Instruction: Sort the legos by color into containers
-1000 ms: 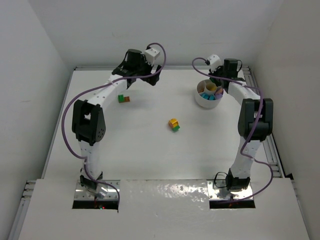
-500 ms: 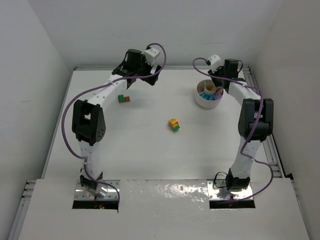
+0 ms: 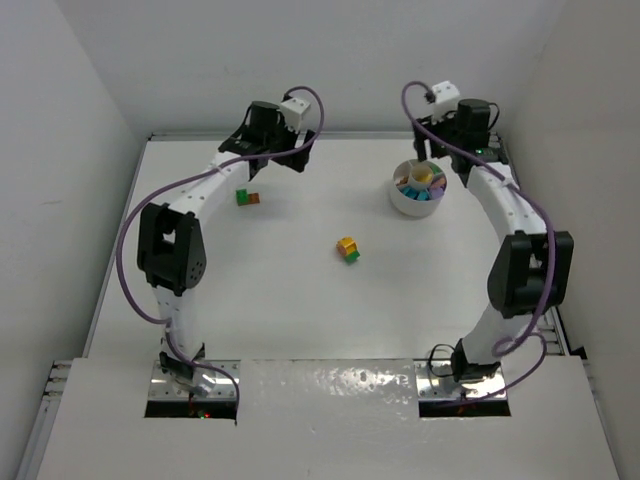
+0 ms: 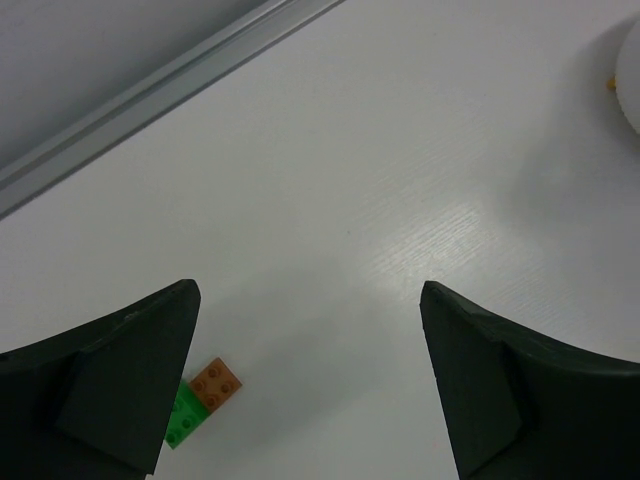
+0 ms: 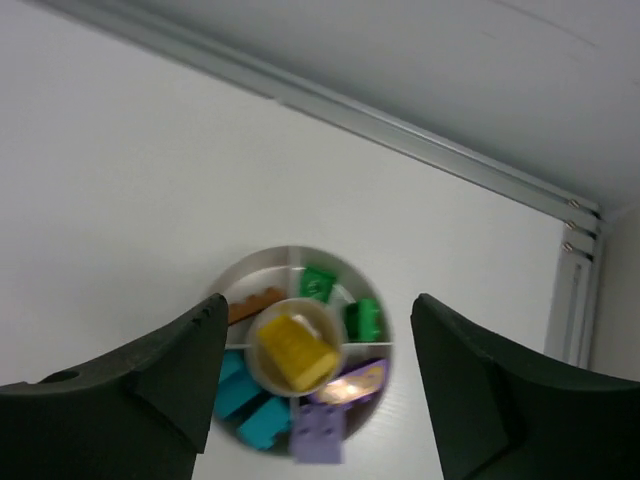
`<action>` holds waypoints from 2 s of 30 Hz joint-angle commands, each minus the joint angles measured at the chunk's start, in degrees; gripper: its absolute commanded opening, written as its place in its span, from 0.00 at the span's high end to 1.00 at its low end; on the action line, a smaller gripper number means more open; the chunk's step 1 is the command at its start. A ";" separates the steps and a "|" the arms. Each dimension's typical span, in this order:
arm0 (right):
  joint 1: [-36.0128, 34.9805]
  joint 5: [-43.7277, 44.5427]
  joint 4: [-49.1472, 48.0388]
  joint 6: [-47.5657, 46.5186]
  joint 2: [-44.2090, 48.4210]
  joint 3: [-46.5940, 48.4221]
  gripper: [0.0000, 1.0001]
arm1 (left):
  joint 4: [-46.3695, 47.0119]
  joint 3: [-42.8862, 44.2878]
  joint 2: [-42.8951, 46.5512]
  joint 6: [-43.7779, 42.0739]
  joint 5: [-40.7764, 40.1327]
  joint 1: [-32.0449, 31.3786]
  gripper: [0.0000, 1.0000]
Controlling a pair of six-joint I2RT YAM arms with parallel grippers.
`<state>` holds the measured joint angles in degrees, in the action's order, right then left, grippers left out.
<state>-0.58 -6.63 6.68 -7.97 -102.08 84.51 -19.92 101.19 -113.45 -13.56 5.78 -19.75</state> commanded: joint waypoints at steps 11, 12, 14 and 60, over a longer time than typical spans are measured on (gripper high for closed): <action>-25.60 -9.81 -4.29 2.69 16.74 -33.07 0.17 | 1.72 -13.20 11.93 -3.48 6.96 5.25 0.17; -27.35 -9.54 -4.22 3.22 16.65 -33.62 0.17 | 2.43 -14.34 13.50 -4.01 7.92 5.25 0.17; -28.86 -9.45 -3.95 4.97 15.95 -34.23 0.15 | 3.83 -17.41 15.70 -5.33 8.98 5.25 0.16; -28.94 11.11 -10.98 64.73 -2.50 5.13 1.00 | 64.79 -56.70 31.99 -34.75 8.47 1.39 0.15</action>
<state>-27.27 4.03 -1.13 45.36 -102.41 86.56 21.87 49.12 -80.88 -35.75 17.15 -16.10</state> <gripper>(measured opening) 0.352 0.850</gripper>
